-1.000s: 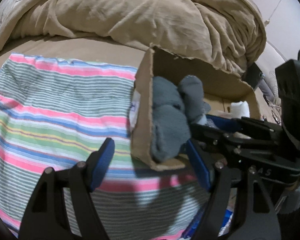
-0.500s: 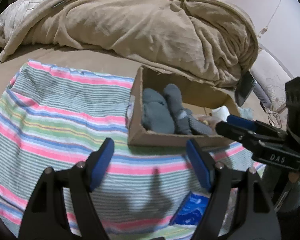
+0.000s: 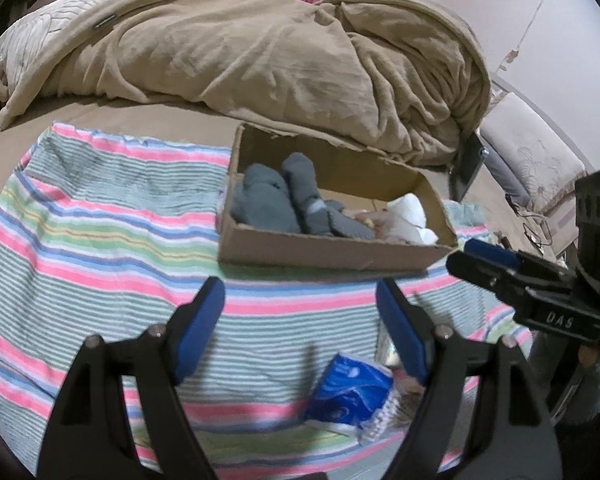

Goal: Organize objects
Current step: 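Move both tools toward the blue tissue pack and cotton swab bag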

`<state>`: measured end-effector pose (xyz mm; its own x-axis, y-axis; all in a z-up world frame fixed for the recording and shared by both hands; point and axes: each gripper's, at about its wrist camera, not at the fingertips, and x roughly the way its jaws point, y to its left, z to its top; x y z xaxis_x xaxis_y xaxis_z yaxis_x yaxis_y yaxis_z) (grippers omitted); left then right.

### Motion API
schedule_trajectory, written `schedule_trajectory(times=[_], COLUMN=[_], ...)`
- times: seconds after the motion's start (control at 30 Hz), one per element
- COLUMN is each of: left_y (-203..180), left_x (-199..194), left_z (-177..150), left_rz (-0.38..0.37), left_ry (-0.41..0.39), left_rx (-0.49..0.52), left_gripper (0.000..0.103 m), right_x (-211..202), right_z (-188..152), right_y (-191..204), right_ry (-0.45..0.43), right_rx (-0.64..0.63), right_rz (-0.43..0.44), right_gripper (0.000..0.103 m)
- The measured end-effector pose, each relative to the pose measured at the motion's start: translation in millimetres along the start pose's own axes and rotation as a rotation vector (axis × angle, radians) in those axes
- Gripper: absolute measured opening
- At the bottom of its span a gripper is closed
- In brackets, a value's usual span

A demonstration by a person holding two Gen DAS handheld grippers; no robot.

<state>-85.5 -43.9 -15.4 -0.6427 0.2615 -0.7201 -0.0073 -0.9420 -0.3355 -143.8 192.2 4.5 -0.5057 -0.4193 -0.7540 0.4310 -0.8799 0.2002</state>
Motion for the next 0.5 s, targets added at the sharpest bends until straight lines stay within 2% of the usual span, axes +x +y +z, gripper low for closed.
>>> schedule_trajectory(times=[0.5], left_y=[-15.0], left_x=[-5.6], left_z=[-31.9], left_rz=[-0.018], left_ry=[0.035], left_rx=[0.014], left_gripper=[0.080], right_x=[-9.8], right_z=[-47.5], right_y=[-10.7], right_ry=[0.052], right_rx=[0.048], right_rz=[-0.014], right_gripper=[0.067])
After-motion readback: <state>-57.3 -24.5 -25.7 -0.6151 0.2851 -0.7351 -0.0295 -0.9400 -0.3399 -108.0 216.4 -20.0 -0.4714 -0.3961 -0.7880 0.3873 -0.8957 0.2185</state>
